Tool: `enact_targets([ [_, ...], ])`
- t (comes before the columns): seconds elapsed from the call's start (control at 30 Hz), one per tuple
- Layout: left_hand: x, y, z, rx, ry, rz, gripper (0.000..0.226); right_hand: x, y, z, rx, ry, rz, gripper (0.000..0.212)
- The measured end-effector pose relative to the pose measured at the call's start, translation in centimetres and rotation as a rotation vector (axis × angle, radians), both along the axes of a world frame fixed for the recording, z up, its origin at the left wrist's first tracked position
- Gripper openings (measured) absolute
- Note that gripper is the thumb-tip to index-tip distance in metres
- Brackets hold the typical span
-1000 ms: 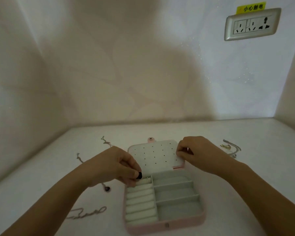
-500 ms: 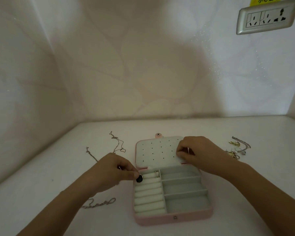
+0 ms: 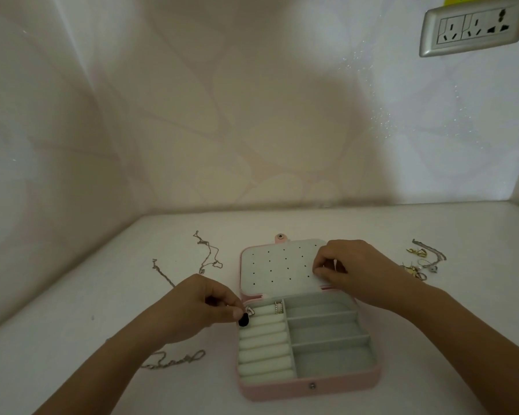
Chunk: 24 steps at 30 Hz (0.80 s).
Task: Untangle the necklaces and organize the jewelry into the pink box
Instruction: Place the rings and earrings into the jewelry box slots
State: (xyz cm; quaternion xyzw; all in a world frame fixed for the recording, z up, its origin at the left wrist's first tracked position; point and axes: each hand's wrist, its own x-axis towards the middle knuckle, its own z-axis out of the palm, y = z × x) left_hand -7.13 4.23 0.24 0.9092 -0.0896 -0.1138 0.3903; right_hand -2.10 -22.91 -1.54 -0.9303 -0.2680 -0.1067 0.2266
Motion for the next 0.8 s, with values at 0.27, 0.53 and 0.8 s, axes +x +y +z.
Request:
enact_targets([
  [0.27, 0.4, -1.2, 0.3, 0.214, -0.094, -0.022, 0.008, -0.1, -0.1, 0.0, 0.020, 0.018, -0.007, 0.009],
  [0.53, 0.0, -1.6, -0.6, 0.040, 0.002, 0.064, 0.012, -0.1, -0.1, 0.0, 0.017, 0.023, -0.003, 0.010],
  [0.8, 0.4, -1.4, -0.7, -0.026, 0.114, 0.067, 0.022, 0.0, -0.1, 0.0, 0.009, 0.020, -0.002, 0.010],
])
